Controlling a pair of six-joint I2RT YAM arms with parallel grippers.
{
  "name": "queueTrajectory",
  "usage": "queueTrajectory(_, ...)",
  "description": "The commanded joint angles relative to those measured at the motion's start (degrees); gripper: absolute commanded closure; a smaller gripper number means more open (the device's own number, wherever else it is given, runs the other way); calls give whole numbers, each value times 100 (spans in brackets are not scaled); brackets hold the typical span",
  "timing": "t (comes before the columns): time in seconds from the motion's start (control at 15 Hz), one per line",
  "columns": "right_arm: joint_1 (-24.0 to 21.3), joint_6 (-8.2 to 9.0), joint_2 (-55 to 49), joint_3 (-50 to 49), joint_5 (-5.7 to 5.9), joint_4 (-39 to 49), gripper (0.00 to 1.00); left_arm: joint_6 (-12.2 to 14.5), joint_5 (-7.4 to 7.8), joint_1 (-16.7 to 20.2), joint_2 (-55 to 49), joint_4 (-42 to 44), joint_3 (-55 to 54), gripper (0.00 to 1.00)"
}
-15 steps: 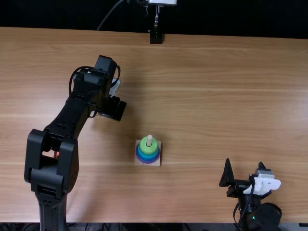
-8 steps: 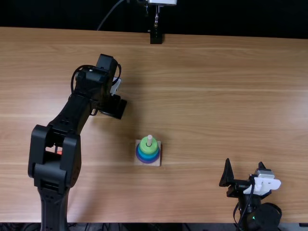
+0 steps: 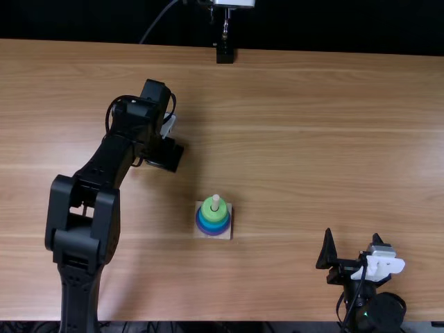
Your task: Build the Hanoi tower: stack the rings onto the peg from bottom to top in this color order: purple, dark blue, light blue, dark green, light green, yellow, orange.
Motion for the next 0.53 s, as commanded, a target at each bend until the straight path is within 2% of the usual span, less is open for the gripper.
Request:
queueTrajectory(0.0, -55, -7, -106, -364, 81, -399, 0, 52, 307, -6, 148, 3, 187, 26)
queueTrajectory(0.07, -55, -7, -106, -364, 81, -399, 0, 52, 455, 2, 139, 13, 187, 52)
queueTrajectory(0.13, -55, -7, -106, -364, 81, -399, 0, 52, 539, 11, 139, 108, 187, 72)
queueTrajectory(0.27, -55, -7, -106, -364, 81, -399, 0, 41, 529, 29, 139, 298, 178, 97)
queueTrajectory(0.33, -55, -7, -106, -364, 81, -399, 0, 41, 508, 37, 130, 287, 178, 100)
queueTrajectory(0.47, -55, -7, -106, -364, 81, -399, 0, 52, 487, 55, 77, 256, 187, 100)
